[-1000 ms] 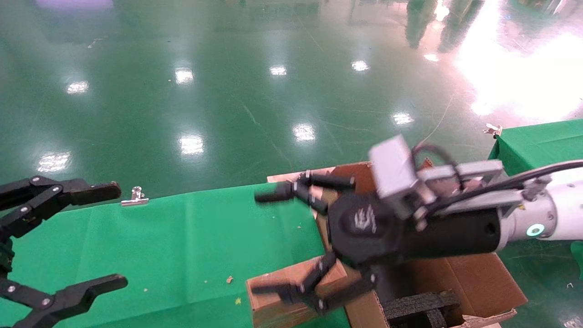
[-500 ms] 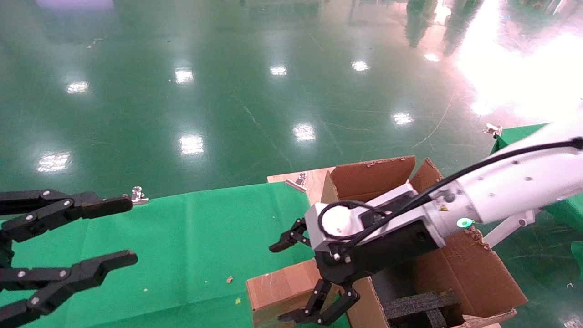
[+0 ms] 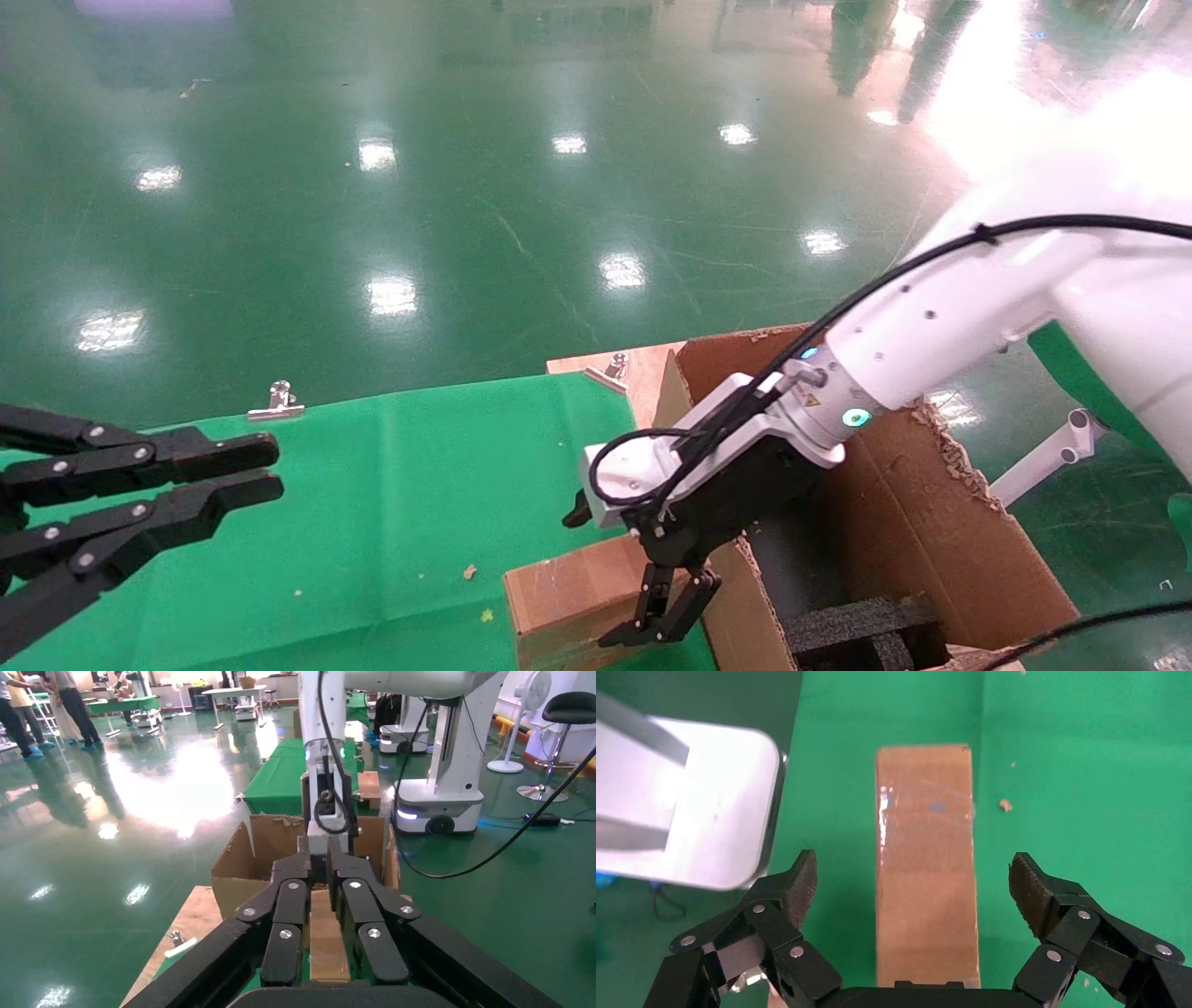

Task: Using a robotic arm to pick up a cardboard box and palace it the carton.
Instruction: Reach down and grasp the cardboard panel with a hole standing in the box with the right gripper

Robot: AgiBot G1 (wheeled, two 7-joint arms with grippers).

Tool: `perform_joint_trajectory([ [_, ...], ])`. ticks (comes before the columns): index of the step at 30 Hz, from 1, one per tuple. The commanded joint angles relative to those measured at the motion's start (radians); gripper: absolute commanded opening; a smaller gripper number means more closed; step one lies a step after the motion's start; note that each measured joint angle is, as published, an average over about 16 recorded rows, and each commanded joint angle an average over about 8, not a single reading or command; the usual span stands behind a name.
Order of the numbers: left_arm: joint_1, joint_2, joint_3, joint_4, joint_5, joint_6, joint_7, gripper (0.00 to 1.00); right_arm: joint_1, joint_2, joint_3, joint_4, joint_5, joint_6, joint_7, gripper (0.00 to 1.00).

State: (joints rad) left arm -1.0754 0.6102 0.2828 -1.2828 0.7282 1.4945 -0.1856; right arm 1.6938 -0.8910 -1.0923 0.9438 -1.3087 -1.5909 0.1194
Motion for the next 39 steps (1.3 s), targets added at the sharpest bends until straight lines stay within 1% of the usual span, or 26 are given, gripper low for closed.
perform_joint_trajectory([
  [1, 0.0, 0.0, 0.0, 0.0, 0.0, 0.0, 0.0, 0.0, 0.025, -0.025, -0.045, -0.034, -0.005, 0.0, -0.019, 1.0],
  [7, 0.0, 0.0, 0.001, 0.0, 0.0, 0.0, 0.0, 0.0, 0.077, -0.086, -0.153, -0.122, -0.006, 0.002, -0.083, 1.0],
  [8, 0.0, 0.0, 0.001, 0.0, 0.0, 0.0, 0.0, 0.05, 0.084, -0.095, -0.169, -0.136, -0.004, 0.002, -0.094, 1.0],
  [11, 0.0, 0.0, 0.001, 0.0, -0.001, 0.0, 0.0, 0.42, 0.103, -0.117, -0.209, -0.171, 0.003, 0.003, -0.124, 1.0],
  [13, 0.0, 0.0, 0.001, 0.0, -0.001, 0.0, 0.001, 0.67, 0.112, -0.127, -0.229, -0.187, 0.008, 0.003, -0.141, 0.95],
  [14, 0.0, 0.0, 0.001, 0.0, -0.001, -0.001, 0.001, 0.8, 0.118, -0.132, -0.24, -0.196, 0.01, 0.004, -0.149, 0.86],
  [15, 0.0, 0.0, 0.001, 0.0, -0.001, -0.001, 0.001, 0.92, 0.122, -0.137, -0.25, -0.202, 0.012, 0.003, -0.157, 0.73],
  [16, 0.0, 0.0, 0.001, 0.0, -0.001, -0.001, 0.001, 1.0, 0.126, -0.142, -0.259, -0.208, 0.014, 0.003, -0.163, 0.61],
  [19, 0.0, -0.001, 0.001, 0.0, -0.001, -0.001, 0.001, 1.0, 0.135, -0.151, -0.277, -0.218, 0.016, 0.001, -0.174, 0.23],
  [20, 0.0, -0.001, 0.001, 0.0, -0.001, -0.001, 0.001, 1.0, 0.137, -0.153, -0.281, -0.22, 0.016, 0.001, -0.176, 0.12],
  [21, 0.0, -0.001, 0.001, 0.0, -0.001, -0.001, 0.001, 1.0, 0.139, -0.155, -0.285, -0.222, 0.016, 0.0, -0.178, 0.03],
  [22, 0.0, -0.001, 0.001, 0.0, -0.001, -0.001, 0.001, 1.0, 0.139, -0.155, -0.285, -0.222, 0.017, 0.0, -0.177, 0.0],
  [39, 0.0, -0.001, 0.001, 0.0, -0.001, -0.001, 0.001, 1.0, 0.128, -0.143, -0.262, -0.21, 0.017, 0.002, -0.166, 0.0],
])
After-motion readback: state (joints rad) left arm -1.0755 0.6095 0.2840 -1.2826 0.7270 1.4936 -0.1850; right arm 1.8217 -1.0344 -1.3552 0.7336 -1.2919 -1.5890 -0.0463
